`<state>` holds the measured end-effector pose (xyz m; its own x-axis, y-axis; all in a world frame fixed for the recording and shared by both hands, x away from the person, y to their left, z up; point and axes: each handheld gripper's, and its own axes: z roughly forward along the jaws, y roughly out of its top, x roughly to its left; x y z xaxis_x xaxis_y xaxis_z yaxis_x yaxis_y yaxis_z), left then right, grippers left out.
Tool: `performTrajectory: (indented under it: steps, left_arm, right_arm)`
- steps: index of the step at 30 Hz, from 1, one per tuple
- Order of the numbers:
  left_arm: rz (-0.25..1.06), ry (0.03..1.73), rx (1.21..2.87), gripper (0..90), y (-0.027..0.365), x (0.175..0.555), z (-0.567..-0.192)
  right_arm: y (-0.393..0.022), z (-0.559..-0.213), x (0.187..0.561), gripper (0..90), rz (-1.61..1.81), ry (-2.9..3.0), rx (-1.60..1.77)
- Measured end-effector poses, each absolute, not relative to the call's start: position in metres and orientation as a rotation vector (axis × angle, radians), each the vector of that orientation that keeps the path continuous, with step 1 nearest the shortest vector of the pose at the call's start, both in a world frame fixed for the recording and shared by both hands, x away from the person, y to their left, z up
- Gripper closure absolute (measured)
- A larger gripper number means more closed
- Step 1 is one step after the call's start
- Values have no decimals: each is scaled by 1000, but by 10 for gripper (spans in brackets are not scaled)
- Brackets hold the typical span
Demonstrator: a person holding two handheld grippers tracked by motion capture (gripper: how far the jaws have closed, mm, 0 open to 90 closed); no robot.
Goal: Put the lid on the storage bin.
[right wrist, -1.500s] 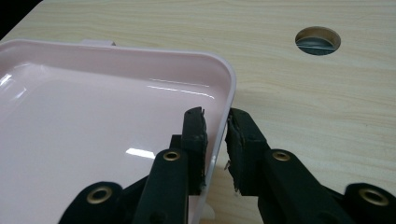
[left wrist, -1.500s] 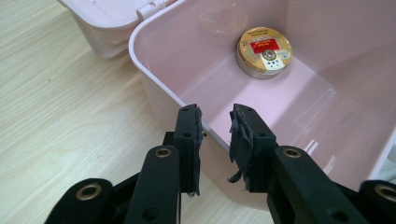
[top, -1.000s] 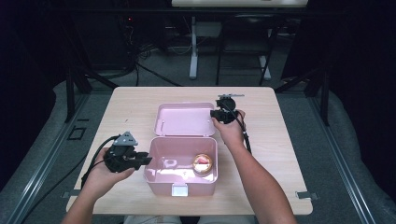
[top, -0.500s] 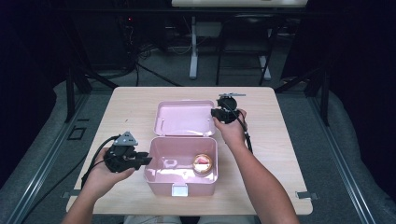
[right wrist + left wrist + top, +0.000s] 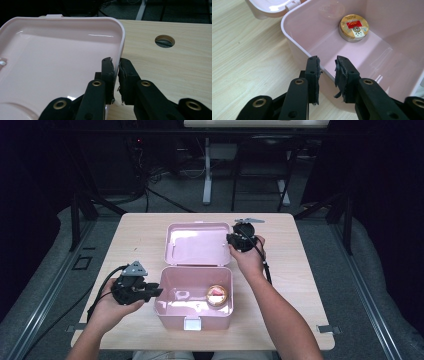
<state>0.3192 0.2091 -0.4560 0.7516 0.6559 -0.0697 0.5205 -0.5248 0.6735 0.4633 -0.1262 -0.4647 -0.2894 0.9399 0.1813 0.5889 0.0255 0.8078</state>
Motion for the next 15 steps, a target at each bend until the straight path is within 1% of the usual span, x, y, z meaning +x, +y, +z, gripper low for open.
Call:
performTrajectory:
  steps: [15]
  left_arm:
    - [259,882,2248,724,209,320,-456]
  right_arm:
    - [-129,-451,448,842,1242,1852,1478]
